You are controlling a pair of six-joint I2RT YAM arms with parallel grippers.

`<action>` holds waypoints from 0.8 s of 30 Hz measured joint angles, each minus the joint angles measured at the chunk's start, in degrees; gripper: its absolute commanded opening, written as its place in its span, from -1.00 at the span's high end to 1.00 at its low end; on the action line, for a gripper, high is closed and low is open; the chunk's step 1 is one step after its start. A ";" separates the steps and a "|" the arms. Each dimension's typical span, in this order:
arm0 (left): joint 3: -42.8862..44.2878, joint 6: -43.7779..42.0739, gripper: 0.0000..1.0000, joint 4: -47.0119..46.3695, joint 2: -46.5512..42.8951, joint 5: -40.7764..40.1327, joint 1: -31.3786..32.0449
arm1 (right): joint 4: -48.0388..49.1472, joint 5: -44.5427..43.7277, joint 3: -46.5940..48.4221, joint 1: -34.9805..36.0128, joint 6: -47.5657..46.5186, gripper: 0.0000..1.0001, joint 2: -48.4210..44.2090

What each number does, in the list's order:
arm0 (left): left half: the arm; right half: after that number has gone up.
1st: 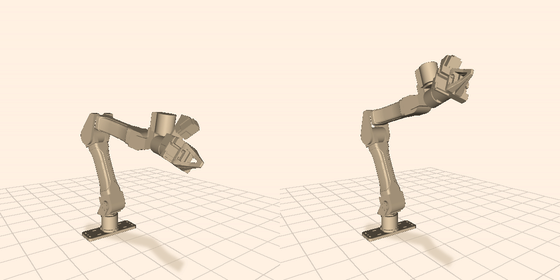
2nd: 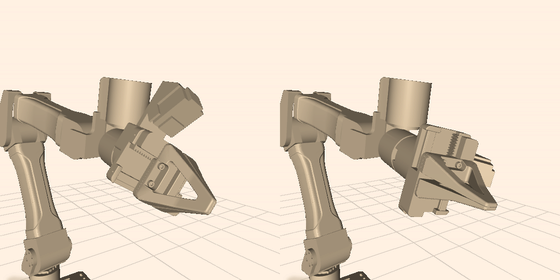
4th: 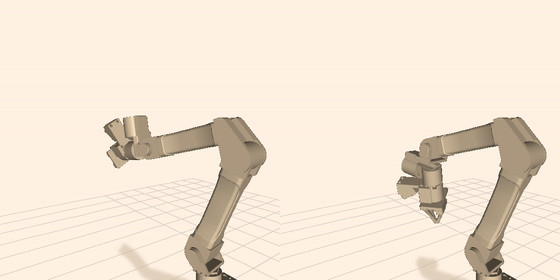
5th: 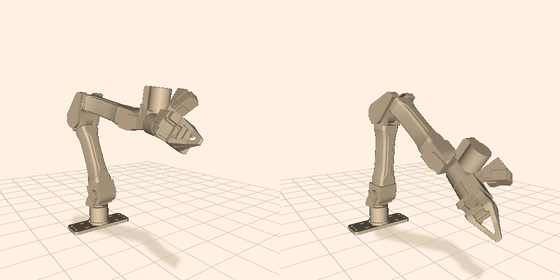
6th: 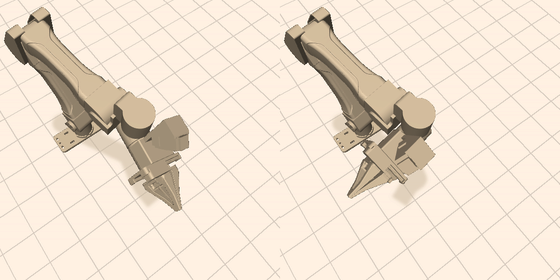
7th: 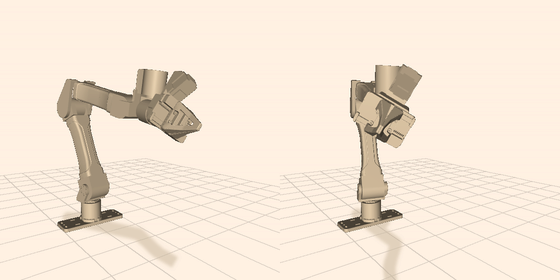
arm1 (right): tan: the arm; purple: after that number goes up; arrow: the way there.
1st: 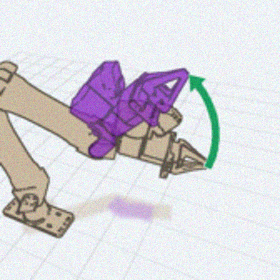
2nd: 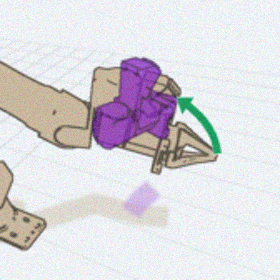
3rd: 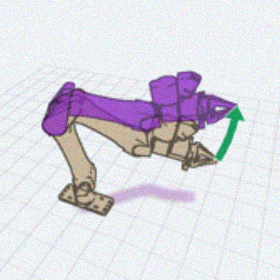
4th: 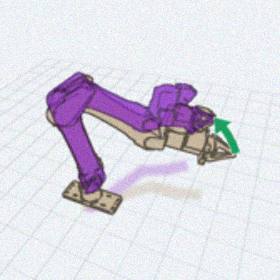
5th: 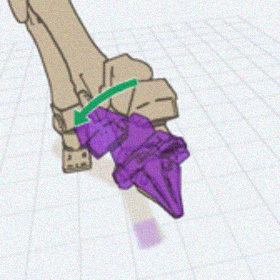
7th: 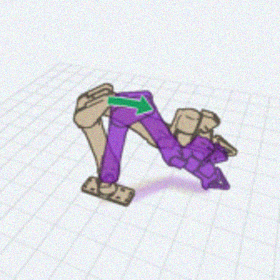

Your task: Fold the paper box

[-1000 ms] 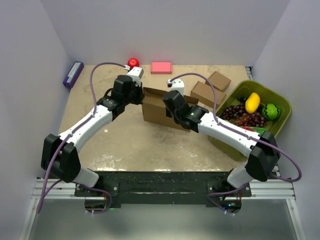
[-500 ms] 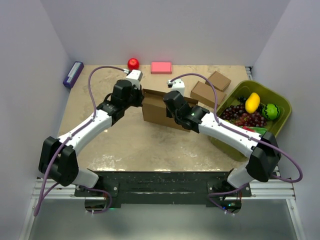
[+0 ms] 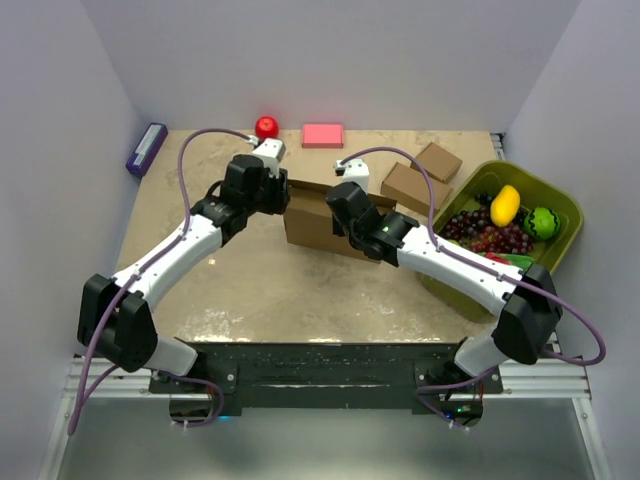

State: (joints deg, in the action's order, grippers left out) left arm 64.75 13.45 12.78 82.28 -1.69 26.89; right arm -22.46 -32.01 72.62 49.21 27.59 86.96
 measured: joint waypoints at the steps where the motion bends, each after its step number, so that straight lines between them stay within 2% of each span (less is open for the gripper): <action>1: 0.68 -0.44 0.00 1.40 0.00 0.04 0.00 | 0.00 0.00 0.00 0.00 -0.02 0.60 0.00; 2: 0.90 -0.70 -0.07 1.81 0.00 0.04 0.00 | -0.02 0.00 0.00 0.00 -0.02 0.60 0.00; 6: 2.73 -1.70 -0.06 3.54 -0.02 0.22 -0.20 | -0.02 0.00 0.00 0.00 0.00 0.60 0.00; 18: 5.79 -3.21 0.30 3.65 0.07 3.34 -2.49 | -0.02 0.00 0.00 -0.02 0.04 0.60 0.00; 24: 6.14 -3.21 0.56 3.37 0.42 4.94 -2.49 | 0.00 0.00 0.00 -0.02 0.04 0.61 0.00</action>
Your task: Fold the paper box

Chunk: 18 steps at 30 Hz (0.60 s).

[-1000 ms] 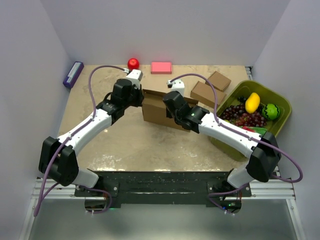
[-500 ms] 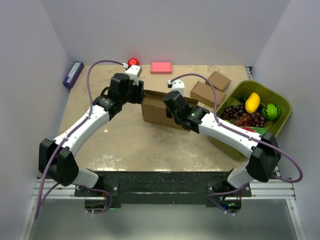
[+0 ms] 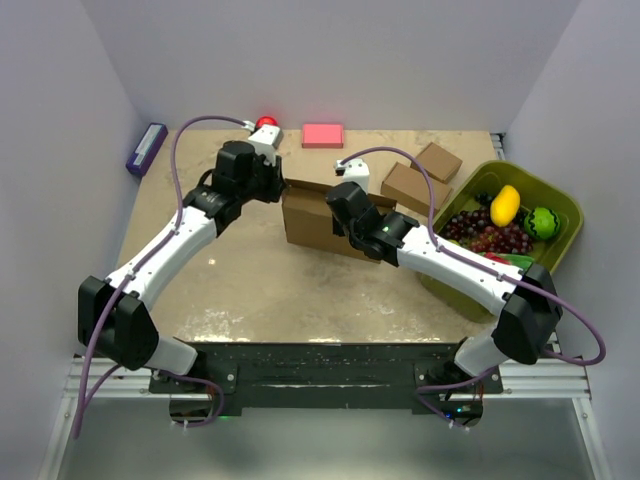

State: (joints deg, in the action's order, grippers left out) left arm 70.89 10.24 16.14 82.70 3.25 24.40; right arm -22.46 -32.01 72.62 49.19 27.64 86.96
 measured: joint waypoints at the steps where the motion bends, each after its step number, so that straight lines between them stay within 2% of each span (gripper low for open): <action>1: 0.00 0.02 0.58 -0.17 0.00 0.20 0.00 | 0.00 0.00 0.00 -0.02 0.00 0.61 0.00; 2: 0.00 0.02 0.60 -0.26 0.00 0.44 0.00 | 0.02 0.00 0.00 -0.02 0.00 0.61 0.00; 6: -0.15 0.02 0.89 -1.51 0.00 1.64 0.00 | 0.02 0.00 0.00 -0.02 0.02 0.61 0.00; 9: -0.72 -0.22 0.99 -2.71 0.00 2.32 0.00 | 0.02 0.00 0.00 -0.02 0.09 0.61 0.00; 18: -5.40 -0.94 1.00 -7.96 -1.88 2.58 -0.02 | -0.17 0.00 0.00 -0.02 0.79 0.61 0.00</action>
State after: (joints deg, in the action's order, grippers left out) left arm 65.49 9.30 8.19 80.82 5.82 24.38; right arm -22.63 -32.01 72.62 49.17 28.42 86.96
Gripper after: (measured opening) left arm 0.018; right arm 0.199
